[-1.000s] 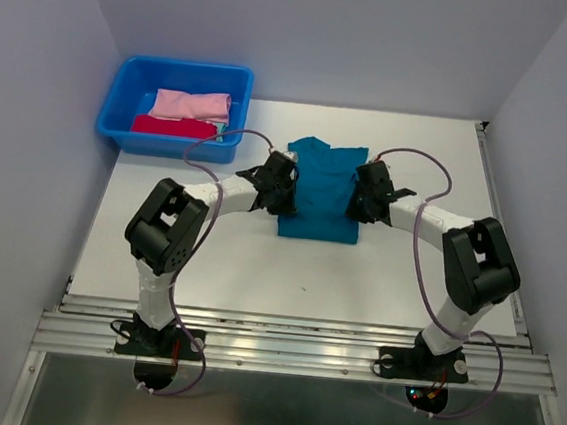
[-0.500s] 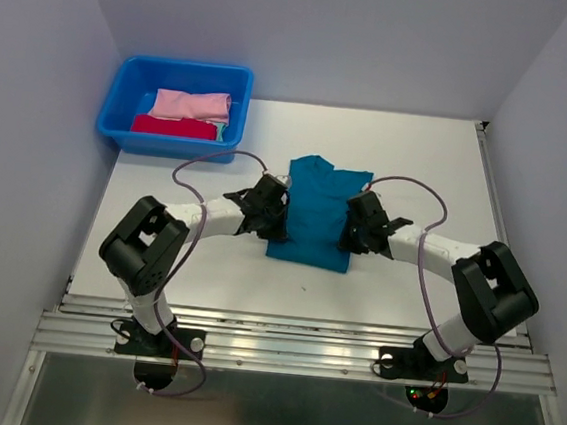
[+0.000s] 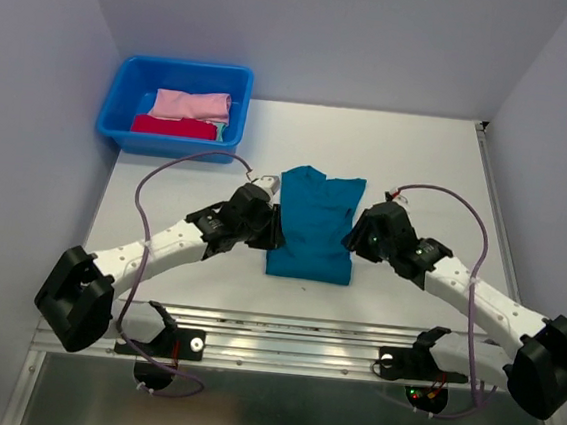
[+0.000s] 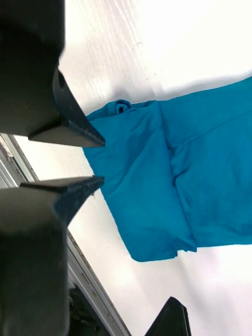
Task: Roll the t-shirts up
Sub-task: Roll the T-shirt to the center of the board.
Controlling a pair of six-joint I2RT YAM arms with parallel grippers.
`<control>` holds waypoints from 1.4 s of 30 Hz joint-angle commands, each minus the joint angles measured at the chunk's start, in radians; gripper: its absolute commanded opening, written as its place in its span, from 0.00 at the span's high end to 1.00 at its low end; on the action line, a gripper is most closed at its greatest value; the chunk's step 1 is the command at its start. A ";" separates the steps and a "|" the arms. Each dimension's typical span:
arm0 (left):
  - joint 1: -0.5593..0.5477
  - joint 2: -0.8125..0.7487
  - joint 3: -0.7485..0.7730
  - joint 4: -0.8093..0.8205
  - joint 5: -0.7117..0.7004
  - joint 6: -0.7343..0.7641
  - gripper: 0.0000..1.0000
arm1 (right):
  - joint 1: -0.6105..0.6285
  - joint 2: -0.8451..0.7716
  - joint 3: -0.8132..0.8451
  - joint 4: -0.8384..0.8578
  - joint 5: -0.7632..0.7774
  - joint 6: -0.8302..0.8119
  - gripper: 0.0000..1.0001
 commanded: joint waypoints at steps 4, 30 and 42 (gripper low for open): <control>0.007 -0.085 -0.157 0.019 -0.017 -0.043 0.44 | 0.002 -0.089 -0.165 -0.003 -0.041 0.099 0.47; 0.008 -0.005 -0.313 0.243 0.075 -0.054 0.60 | 0.002 -0.057 -0.329 0.169 -0.127 0.140 0.54; 0.008 0.013 -0.303 0.242 0.061 -0.061 0.96 | 0.002 -0.063 -0.331 0.173 -0.140 0.142 0.72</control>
